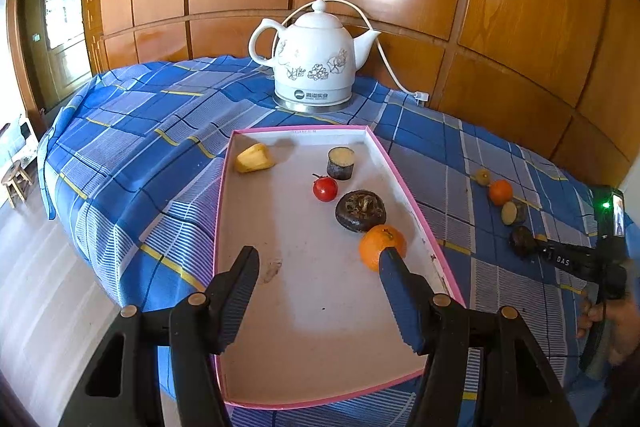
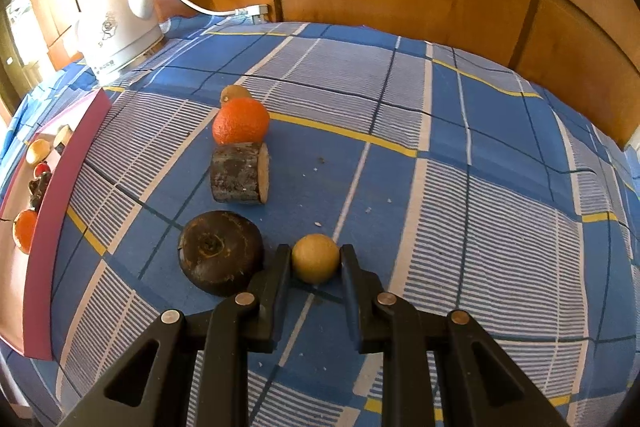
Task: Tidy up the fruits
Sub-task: 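Lift the tan round fruit with the right gripper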
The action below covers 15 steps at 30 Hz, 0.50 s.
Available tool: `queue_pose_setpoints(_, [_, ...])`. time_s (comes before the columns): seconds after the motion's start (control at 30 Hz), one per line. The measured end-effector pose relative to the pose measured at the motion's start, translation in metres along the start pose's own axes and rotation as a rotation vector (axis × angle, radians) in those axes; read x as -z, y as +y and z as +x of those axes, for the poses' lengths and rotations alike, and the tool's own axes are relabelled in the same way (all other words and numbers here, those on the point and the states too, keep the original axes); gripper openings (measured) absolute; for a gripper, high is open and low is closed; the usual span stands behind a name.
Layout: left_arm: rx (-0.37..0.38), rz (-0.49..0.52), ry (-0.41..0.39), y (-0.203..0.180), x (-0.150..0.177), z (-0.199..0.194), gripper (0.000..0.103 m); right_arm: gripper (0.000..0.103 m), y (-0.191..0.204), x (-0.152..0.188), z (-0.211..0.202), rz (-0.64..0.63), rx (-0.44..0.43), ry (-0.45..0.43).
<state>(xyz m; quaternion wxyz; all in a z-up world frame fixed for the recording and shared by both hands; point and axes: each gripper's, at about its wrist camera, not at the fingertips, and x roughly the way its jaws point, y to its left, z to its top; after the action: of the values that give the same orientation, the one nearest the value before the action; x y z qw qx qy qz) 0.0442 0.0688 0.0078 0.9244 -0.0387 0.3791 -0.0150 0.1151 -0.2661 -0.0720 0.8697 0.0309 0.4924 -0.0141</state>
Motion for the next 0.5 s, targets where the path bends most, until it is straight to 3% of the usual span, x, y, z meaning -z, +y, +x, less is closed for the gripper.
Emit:
queue_pose_setpoints(0.3, [-0.003,-0.013,-0.005,0.006,0.001,-0.001,0.063,0.024,-0.018,0.009,-0.013,0.060,0.042,0.027])
queue_pose_setpoints(0.5, [-0.006,-0.022,-0.012,0.009,0.000,-0.002,0.063,0.024,-0.008,0.011,-0.042,0.057,-0.006,-0.037])
